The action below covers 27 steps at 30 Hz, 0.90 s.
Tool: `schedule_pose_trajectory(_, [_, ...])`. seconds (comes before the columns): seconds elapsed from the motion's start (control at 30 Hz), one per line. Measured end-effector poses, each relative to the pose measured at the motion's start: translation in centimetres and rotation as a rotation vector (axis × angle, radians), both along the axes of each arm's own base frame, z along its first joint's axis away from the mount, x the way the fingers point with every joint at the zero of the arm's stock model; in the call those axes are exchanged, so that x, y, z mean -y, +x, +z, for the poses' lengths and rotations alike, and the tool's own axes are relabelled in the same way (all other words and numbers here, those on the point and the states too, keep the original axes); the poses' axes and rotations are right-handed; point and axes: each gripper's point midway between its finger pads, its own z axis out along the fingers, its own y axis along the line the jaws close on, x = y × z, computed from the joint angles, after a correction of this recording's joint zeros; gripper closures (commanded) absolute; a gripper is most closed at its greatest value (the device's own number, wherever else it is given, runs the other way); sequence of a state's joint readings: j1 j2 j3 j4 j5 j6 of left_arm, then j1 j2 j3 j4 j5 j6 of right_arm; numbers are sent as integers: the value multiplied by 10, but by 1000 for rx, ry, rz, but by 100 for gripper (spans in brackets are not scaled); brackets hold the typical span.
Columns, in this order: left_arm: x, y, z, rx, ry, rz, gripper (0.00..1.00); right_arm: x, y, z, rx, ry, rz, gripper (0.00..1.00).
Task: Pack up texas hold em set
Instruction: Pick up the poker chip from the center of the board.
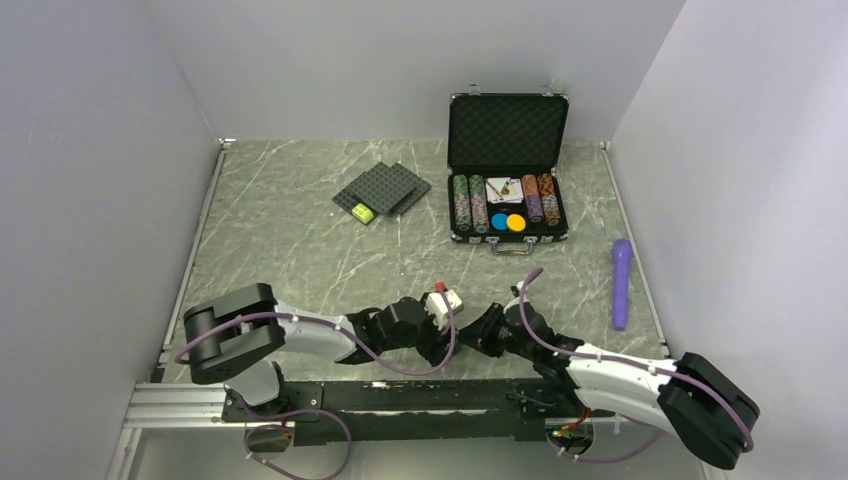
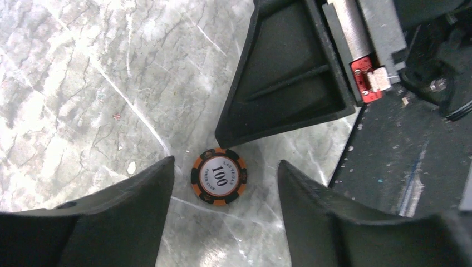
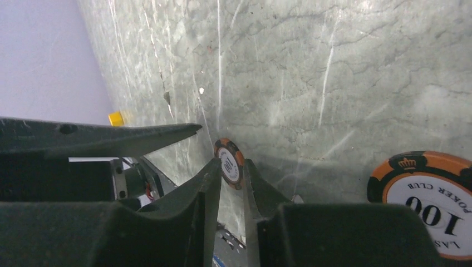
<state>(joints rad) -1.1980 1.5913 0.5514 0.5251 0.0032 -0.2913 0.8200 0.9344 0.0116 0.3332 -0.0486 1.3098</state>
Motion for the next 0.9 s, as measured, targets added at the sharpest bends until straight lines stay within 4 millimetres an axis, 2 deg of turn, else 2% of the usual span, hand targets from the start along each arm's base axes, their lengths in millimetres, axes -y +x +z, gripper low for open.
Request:
schedule_pose_trajectory(0.07, [-2, 0, 7, 24, 2, -13, 13, 2, 1, 2, 15, -6, -6, 71])
schedule_pose_trajectory(0.17, [-6, -1, 12, 48, 22, -42, 13, 7, 2, 3, 35, -23, -14, 70])
schedule_pose_trajectory(0.5, [-11, -7, -8, 76, 192, -186, 16, 10, 4, 5, 52, -29, -22, 65])
schedule_pose_trajectory(0.7, [-6, -6, -14, 88, 213, -217, 21, 9, 4, 6, 55, -26, -21, 64])
schedule_pose_trajectory(0.9, [-3, -1, -15, 111, 216, -216, 33, 9, 4, 6, 57, -26, -20, 64])
